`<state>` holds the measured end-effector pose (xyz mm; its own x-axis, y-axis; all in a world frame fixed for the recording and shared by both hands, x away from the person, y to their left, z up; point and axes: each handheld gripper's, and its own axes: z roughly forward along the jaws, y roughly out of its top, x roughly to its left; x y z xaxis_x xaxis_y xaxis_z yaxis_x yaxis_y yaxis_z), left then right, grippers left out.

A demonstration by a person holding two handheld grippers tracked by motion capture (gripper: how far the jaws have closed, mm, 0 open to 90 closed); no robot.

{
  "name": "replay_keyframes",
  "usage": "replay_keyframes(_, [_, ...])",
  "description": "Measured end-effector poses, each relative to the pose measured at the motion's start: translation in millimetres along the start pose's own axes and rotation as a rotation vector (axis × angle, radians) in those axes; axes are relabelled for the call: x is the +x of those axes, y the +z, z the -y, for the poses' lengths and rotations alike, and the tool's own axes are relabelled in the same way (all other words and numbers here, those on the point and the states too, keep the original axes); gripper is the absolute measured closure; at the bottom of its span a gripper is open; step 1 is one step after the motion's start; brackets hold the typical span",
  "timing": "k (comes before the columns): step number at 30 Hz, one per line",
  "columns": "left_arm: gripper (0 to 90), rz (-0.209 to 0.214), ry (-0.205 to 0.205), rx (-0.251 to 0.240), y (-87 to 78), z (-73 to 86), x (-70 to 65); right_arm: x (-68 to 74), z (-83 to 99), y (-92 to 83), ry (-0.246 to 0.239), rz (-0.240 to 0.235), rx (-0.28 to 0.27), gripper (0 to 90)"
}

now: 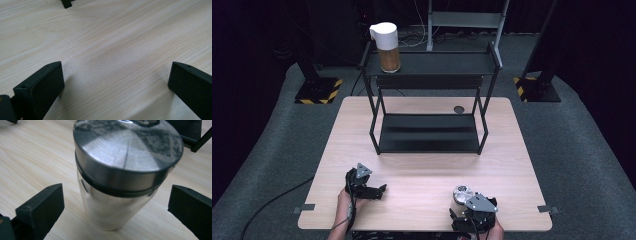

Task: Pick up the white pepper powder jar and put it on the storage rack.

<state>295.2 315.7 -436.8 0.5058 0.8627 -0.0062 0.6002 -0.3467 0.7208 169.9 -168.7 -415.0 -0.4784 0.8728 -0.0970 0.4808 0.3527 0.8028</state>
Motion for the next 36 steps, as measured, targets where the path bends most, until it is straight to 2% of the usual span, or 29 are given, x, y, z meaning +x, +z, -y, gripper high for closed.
replay_keyframes(10, [0.0, 0.0, 0.0, 0.0, 0.0, 0.0, 0.1, 0.7, -3.5, 13.7, 0.001, -0.014, 0.004, 0.0])
replay_keyframes(17, [0.0, 0.0, -0.001, 0.0, 0.1, 0.0, 0.1, -3.4, -6.2, 19.9, 0.016, -0.019, -0.006, 0.0])
replay_keyframes(29, [0.0, 0.001, 0.0, 0.0, 0.1, -0.1, 0.2, -4.1, -9.4, 27.7, 0.009, -0.028, -0.003, 0.4])
replay_keyframes(32, [0.0, 0.001, -0.001, 0.0, 0.1, 0.0, 0.1, -2.5, -6.8, 26.1, 0.015, -0.012, -0.018, 8.5])
replay_keyframes(36, [0.0, 0.001, -0.001, 0.0, 0.1, 0.0, 0.2, -5.0, -7.8, 24.4, 0.013, -0.021, -0.009, 18.4])
